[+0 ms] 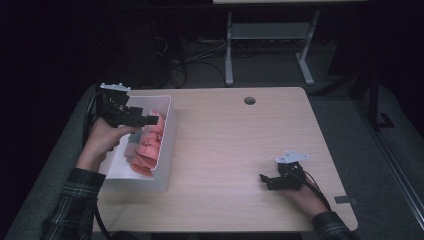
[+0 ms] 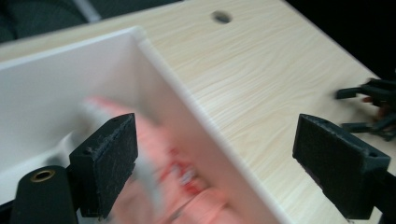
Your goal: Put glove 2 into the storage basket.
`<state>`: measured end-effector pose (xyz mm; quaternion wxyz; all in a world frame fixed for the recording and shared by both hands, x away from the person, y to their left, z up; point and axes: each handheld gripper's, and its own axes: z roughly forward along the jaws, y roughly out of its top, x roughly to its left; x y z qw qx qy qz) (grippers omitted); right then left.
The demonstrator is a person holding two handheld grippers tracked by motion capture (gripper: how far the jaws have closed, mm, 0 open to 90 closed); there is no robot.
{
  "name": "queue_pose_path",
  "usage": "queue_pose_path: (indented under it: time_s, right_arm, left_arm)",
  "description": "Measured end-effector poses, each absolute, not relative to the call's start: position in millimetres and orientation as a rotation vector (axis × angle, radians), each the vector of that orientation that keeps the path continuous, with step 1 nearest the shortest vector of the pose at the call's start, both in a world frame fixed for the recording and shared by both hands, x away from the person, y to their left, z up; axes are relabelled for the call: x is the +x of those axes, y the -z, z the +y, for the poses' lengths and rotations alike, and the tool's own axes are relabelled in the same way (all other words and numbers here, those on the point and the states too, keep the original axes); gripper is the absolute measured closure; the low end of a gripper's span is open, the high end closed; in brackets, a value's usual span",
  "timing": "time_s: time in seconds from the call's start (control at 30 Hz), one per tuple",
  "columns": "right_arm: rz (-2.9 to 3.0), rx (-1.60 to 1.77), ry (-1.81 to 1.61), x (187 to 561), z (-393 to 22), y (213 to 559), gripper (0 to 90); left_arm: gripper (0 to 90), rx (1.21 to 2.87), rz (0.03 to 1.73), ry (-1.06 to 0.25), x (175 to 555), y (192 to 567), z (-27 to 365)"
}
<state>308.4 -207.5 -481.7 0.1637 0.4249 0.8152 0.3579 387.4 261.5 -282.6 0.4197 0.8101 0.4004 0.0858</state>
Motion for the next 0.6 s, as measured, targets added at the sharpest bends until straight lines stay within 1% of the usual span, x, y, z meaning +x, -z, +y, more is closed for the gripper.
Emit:
queue_pose_path:
  time_s: [0.13,0.27,0.5,0.6]
  right_arm:
    - [2.324,1.212,-1.021,308.4,-207.4,481.6,13.1]
    - [2.323,1.212,-1.020,308.3,-207.5,481.6,13.1]
    - [2.323,1.213,-1.019,308.2,-207.6,481.6,13.1]
    - [2.324,1.213,-1.019,308.2,-207.6,481.6,13.1]
  left_arm:
    - [13.5,2.051,0.911,-0.192,375.8,284.6,225.1]
    - [13.6,2.063,0.812,-0.148,362.5,295.1,185.4]
    - [13.6,2.114,0.720,-0.190,343.7,316.9,134.2]
    - [13.6,2.149,0.680,-0.216,335.7,334.4,113.7]
